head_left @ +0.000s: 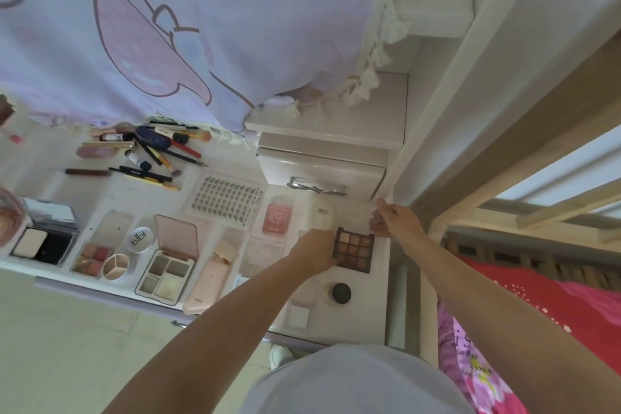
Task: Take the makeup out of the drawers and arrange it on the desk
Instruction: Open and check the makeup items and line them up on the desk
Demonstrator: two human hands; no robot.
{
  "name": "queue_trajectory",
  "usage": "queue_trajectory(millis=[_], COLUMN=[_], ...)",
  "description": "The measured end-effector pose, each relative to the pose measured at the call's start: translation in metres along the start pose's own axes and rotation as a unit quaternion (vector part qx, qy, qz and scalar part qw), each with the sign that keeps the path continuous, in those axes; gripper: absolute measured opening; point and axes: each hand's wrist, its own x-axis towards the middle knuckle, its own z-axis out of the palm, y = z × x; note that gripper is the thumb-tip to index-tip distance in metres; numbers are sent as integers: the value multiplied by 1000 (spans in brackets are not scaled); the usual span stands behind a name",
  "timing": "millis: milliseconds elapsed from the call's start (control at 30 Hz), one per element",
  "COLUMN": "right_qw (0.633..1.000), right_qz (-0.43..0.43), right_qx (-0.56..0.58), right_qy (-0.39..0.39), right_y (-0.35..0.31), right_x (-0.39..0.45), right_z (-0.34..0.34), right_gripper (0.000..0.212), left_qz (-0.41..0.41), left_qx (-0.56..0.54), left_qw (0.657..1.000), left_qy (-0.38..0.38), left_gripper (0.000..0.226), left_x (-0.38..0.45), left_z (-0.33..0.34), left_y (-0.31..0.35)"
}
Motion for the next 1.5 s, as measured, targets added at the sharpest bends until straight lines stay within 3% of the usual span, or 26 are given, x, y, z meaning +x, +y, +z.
queue_trajectory(millis=[100, 200, 333, 500, 667, 733, 800, 933, 1033, 1100, 1200, 1333, 1500], right_qw=[1000, 1000, 995, 918, 835, 801, 775, 754, 780, 829, 920, 928, 933], right_qz=[-6, -10, -37, -212, -365, -363, -340, -353, -390, -387, -282, -238, -166], right_qx=[7, -5, -82, -311, -411, -470, -512, -528, -467, -381, -220, -192, -128], right_qy=[7, 13, 34, 125, 7, -73, -149, -167, -148, -130, -158, -212, -292], right_y=[-1, 3, 5, 6, 3, -5, -10, -24, -40, -52, -74, -93, -101], right_x=[3, 2, -6, -15, -17, -16, -11, -9, -14, -19, -30, -37, -38], right_z=[0, 2, 1, -3, 0, 9, 19, 40, 46, 46, 42, 37, 29], right_gripper=[30, 32, 39, 27, 22, 31, 43, 51, 40, 28, 26, 26, 15], left_qz=[-16, -38, -92, -113, -78, -71, -83, -79, -55, -22, -4, 33, 51], left_qx=[30, 52, 35, 31, -59, -101, -178, -310, -401, -442, -431, -437, -564], left_qw=[999, 992, 986, 981, 984, 980, 967, 938, 904, 883, 886, 879, 808], left_qy=[21, 104, 138, 156, 147, 158, 162, 137, 138, 158, 171, 187, 161], left_gripper=[37, 32, 57, 49, 40, 25, 35, 20, 12, 17, 34, 26, 10], left_x=[-2, -3, 0, 10, 7, 4, -1, -11, -25, -32, -38, -39, -38], left_z=[-5, -9, -4, 3, -8, -15, -22, -38, -58, -69, -74, -76, -82], left_y=[-8, -18, -23, -24, -33, -37, -39, -41, -40, -43, -40, -26, -19])
